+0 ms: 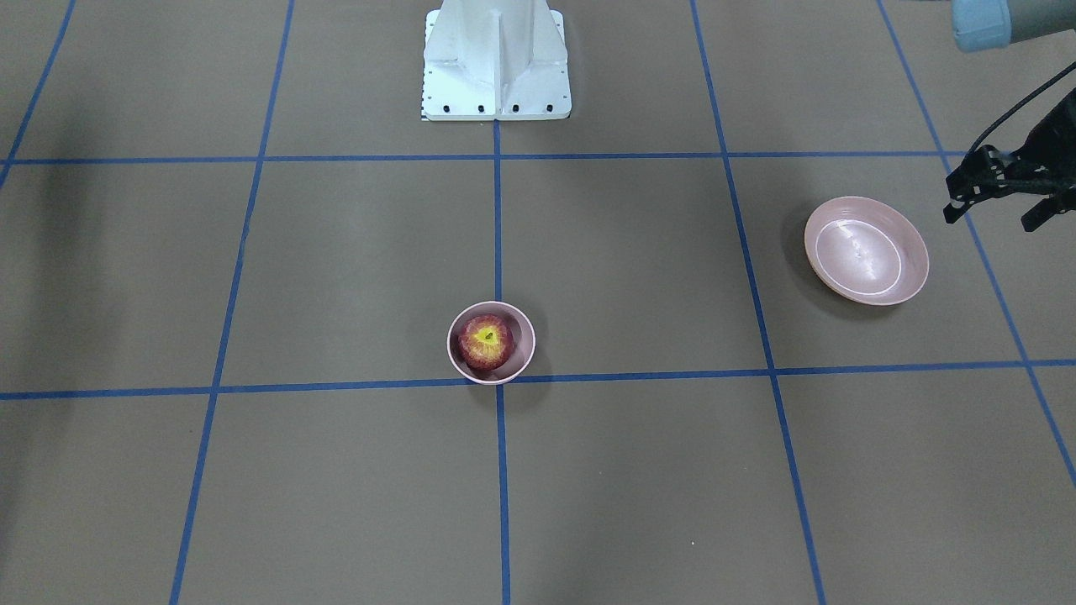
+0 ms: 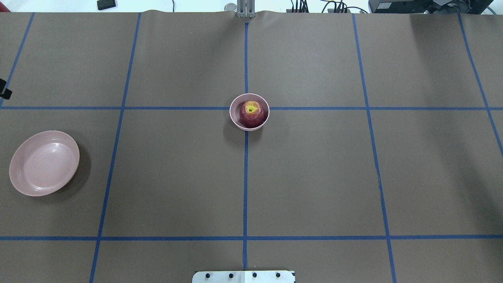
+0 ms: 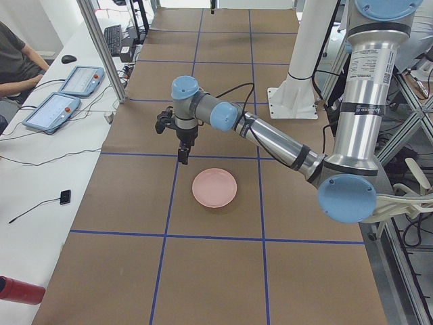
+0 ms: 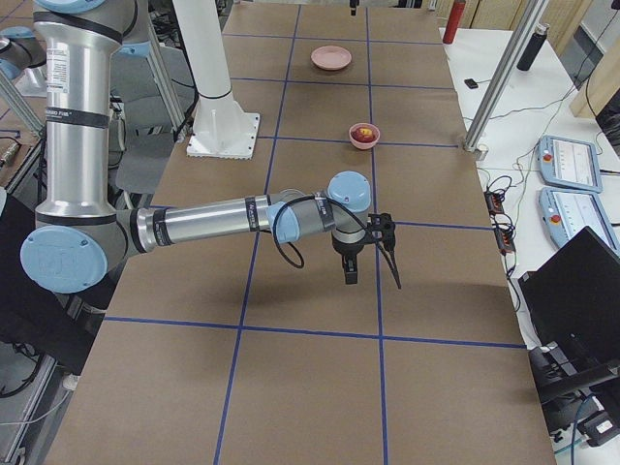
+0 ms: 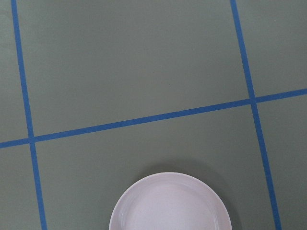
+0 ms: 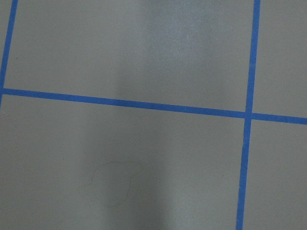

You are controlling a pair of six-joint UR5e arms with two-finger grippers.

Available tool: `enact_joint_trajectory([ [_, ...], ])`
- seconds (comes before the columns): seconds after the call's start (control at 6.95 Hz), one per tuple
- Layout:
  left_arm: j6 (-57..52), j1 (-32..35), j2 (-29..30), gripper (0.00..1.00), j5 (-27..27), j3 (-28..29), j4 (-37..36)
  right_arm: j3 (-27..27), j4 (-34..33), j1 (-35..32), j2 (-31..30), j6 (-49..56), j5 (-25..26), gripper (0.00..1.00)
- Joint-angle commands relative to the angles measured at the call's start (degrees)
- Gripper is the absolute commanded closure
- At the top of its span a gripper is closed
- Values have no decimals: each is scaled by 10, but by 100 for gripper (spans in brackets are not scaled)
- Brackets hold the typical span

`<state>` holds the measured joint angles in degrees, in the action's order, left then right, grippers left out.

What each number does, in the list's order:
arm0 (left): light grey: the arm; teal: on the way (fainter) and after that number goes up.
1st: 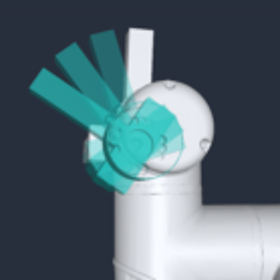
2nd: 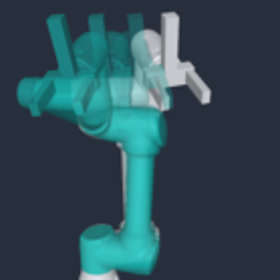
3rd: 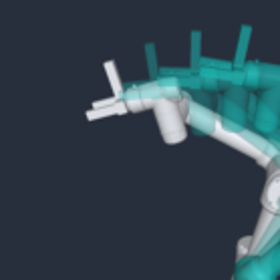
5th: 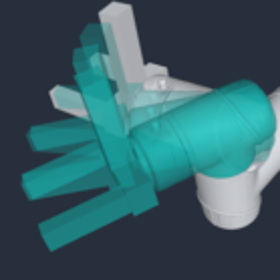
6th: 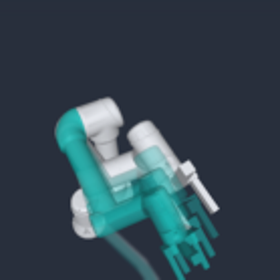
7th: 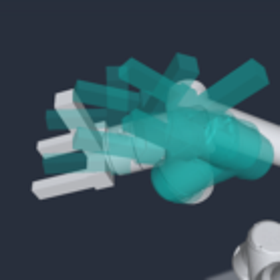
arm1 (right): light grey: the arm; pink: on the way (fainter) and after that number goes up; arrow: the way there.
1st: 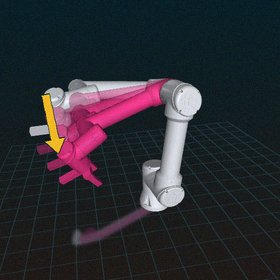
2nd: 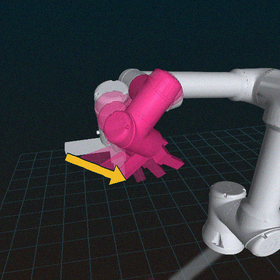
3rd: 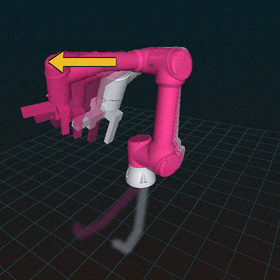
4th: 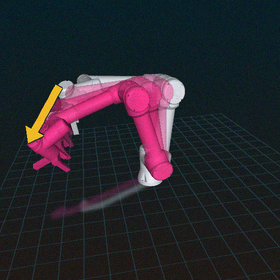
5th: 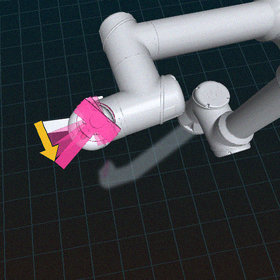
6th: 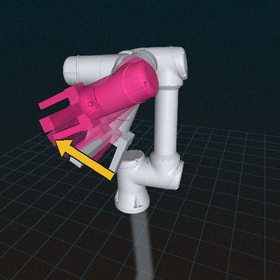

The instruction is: Move apple from plate to bowl

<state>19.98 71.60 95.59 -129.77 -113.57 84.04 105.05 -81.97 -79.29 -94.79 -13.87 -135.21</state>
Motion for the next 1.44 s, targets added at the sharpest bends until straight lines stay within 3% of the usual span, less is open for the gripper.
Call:
enact_joint_trajectory([
  [0.0,8,0,-1,2,-3,2,1,9,0,12,1,-5,-3,0],
  [1.29,8,-1,-17,2,-4,-17,5,20,0,25,-2,-14,-18,0],
])
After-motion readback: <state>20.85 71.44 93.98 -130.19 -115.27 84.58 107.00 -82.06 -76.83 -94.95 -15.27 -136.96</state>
